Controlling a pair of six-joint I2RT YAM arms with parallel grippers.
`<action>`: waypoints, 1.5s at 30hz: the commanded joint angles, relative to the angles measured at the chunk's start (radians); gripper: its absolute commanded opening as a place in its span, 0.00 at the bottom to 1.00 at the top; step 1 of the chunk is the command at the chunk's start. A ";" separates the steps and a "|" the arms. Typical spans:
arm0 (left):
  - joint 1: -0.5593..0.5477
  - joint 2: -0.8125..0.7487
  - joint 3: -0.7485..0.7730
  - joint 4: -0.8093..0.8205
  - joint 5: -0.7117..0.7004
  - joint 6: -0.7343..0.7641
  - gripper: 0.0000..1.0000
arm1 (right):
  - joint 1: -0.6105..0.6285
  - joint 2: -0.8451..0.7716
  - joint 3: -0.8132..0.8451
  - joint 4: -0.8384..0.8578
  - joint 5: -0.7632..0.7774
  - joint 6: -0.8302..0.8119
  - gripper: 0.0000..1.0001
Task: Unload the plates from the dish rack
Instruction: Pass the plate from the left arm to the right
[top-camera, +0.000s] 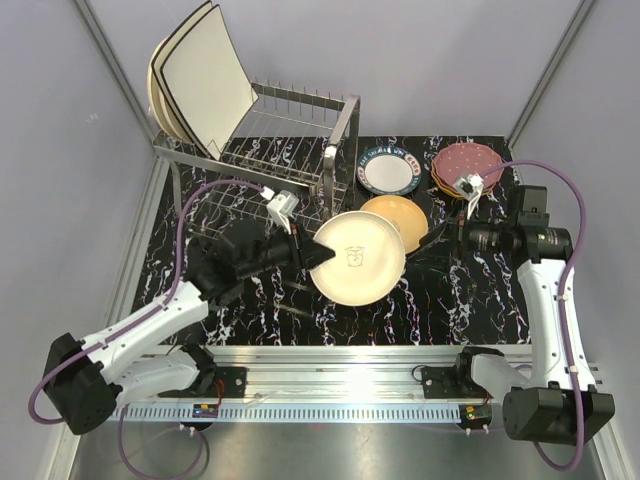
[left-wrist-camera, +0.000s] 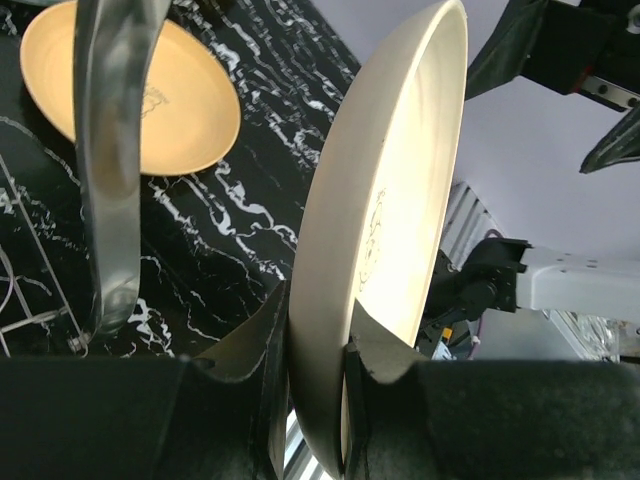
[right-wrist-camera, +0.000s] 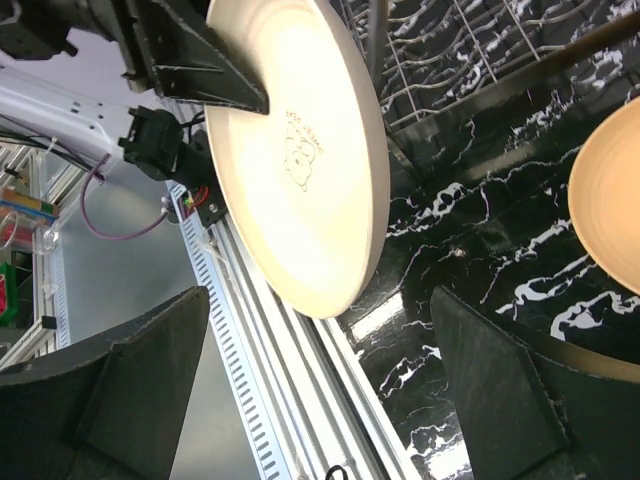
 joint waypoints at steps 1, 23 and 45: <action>-0.030 0.017 -0.008 0.145 -0.103 -0.053 0.00 | 0.045 0.022 -0.041 0.142 0.123 0.124 1.00; -0.146 0.154 -0.014 0.305 -0.324 -0.165 0.11 | 0.257 0.100 -0.087 0.363 0.367 0.257 0.07; -0.144 -0.401 0.109 -0.376 -0.586 0.631 0.98 | 0.005 0.169 -0.066 0.425 0.694 0.471 0.00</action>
